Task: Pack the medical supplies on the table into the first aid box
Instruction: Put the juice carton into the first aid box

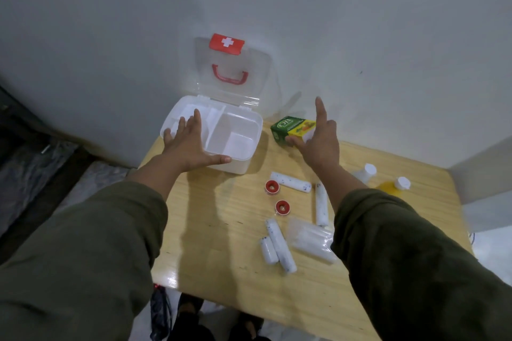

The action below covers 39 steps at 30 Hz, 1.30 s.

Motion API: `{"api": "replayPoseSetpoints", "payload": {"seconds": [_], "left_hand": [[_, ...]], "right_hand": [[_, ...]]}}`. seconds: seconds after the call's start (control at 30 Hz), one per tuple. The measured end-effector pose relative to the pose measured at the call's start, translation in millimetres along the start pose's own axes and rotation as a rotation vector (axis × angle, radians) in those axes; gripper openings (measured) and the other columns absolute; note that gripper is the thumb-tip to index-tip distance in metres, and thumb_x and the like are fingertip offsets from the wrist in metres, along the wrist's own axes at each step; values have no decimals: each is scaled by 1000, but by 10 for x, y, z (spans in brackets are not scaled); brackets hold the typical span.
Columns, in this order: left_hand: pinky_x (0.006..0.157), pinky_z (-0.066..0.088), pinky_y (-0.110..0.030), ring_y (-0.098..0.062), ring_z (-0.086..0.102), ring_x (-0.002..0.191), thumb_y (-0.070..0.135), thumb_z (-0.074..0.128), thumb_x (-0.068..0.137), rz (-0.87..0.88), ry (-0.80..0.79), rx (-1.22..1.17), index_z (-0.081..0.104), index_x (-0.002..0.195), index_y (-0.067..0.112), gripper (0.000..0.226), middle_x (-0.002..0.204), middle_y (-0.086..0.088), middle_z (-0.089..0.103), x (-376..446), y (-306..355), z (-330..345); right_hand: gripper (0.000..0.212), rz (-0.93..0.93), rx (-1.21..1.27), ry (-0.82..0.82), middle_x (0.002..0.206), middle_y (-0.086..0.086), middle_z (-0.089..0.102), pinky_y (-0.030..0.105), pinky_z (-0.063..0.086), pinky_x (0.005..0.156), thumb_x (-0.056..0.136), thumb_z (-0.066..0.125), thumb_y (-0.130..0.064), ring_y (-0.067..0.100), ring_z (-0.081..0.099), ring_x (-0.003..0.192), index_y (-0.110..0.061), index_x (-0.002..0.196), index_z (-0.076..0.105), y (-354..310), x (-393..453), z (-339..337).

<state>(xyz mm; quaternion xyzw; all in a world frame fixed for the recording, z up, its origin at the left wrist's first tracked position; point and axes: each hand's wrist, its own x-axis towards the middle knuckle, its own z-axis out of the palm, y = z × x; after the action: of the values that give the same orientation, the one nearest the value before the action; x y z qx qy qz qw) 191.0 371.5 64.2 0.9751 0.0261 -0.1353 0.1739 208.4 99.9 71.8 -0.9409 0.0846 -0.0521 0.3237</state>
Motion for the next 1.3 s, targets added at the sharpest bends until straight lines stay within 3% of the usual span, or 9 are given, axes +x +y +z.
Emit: {"api": "replayPoseSetpoints", "payload": {"seconds": [0.23, 0.3, 0.43, 0.63, 0.83, 1.03, 1.13, 1.2, 1.3], "left_hand": [[116, 0, -57, -24, -11, 148, 72, 69, 59, 112, -45, -18, -23, 146, 21, 136, 161, -5, -7, 38, 25, -152], [116, -2, -56, -23, -13, 148, 72, 69, 58, 167, -60, -11, -23, 146, 21, 137, 161, -4, -8, 81, 18, -199], [115, -3, -57, -21, -15, 147, 73, 69, 57, 264, -73, 36, -20, 147, 20, 137, 161, -4, -10, 244, -76, -319], [116, -5, -56, -21, -13, 148, 81, 62, 54, 292, -111, 72, -20, 147, 19, 138, 161, -5, -10, 410, -257, -295], [115, -13, -51, -22, -15, 147, 80, 62, 56, 319, -166, 10, -23, 146, 17, 139, 161, -9, -7, 453, -305, -258], [114, -15, -51, -23, -15, 147, 81, 61, 56, 330, -161, 6, -21, 147, 17, 138, 161, -8, -4, 466, -327, -243], [113, -16, -51, -23, -15, 147, 81, 60, 57, 335, -163, 6, -22, 147, 16, 138, 161, -9, -5, 474, -326, -237], [113, -16, -51, -23, -14, 147, 81, 61, 57, 338, -163, 4, -22, 147, 16, 138, 161, -8, -5, 470, -326, -243], [113, -16, -51, -23, -14, 147, 81, 60, 58, 341, -163, 6, -22, 147, 16, 137, 161, -8, -5, 469, -328, -251]], "right_hand": [[110, -143, 242, 171, 138, 9, 45, 25, 35, 95, 62, 83, -44, 24, 46, 123, -32, 148, 14, -571, 20, -424], [112, -157, 257, 173, 131, 7, 51, 30, 42, 97, 59, 83, -48, 25, 51, 117, -34, 147, 14, -717, -3, -463], [117, -177, 230, 156, 98, 8, 57, 43, 51, 87, 54, 81, -58, 24, 56, 96, -39, 146, 11, -957, -76, -402], [117, -164, 187, 38, 105, 7, 60, 39, 50, 91, 58, 86, -42, 25, 57, 105, -36, 147, 10, -1100, -138, -142], [116, -121, 28, -105, 123, 12, 55, 41, 46, 92, 59, 87, -31, 30, 52, 114, -40, 147, 12, -1082, -207, 135], [111, -137, -152, -124, 109, 8, 46, 31, 41, 74, 64, 84, -26, 28, 53, 95, -37, 148, 11, -993, -228, 320], [113, -133, -231, -129, 115, 11, 51, 35, 44, 79, 63, 85, -30, 27, 52, 99, -38, 148, 9, -1017, -168, 311], [115, -183, -422, -93, 117, 12, 56, 39, 41, 86, 62, 83, -41, 27, 50, 105, -37, 148, 7, -1040, -118, 303], [117, -202, -513, -101, 114, 12, 58, 39, 40, 85, 61, 83, -42, 27, 49, 104, -36, 148, 5, -1076, -75, 311]]}}
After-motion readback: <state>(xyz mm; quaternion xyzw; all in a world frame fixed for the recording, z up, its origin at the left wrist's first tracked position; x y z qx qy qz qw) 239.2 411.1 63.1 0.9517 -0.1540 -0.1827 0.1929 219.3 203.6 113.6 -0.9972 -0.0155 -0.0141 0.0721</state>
